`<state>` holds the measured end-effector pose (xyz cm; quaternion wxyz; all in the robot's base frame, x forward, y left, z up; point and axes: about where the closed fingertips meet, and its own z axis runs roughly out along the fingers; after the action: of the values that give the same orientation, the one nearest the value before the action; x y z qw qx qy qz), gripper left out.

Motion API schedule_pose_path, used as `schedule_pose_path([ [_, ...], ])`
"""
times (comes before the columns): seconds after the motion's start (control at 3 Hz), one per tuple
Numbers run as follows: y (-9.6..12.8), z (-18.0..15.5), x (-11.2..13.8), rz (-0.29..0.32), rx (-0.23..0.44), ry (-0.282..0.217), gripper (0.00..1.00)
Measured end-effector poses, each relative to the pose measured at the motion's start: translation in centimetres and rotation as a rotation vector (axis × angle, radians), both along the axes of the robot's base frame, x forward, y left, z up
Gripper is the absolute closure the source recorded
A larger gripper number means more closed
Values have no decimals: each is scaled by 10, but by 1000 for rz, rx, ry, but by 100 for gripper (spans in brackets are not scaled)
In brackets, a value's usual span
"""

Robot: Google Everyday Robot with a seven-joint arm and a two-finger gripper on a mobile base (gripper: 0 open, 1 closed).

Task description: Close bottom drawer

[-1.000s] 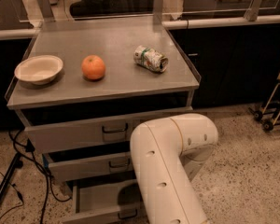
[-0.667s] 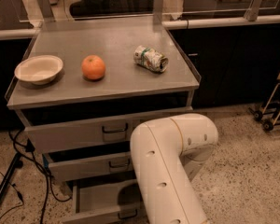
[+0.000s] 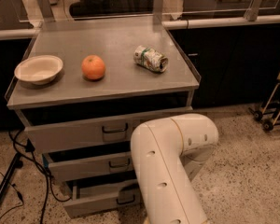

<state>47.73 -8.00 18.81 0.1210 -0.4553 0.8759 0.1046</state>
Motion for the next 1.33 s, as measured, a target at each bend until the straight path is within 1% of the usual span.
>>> schedule_pose_path([
  [0.33,0,0,0,0,0,0,0],
  [0.67,0,0,0,0,0,0,19],
  [1.33,0,0,3,-1,3,-7,66],
])
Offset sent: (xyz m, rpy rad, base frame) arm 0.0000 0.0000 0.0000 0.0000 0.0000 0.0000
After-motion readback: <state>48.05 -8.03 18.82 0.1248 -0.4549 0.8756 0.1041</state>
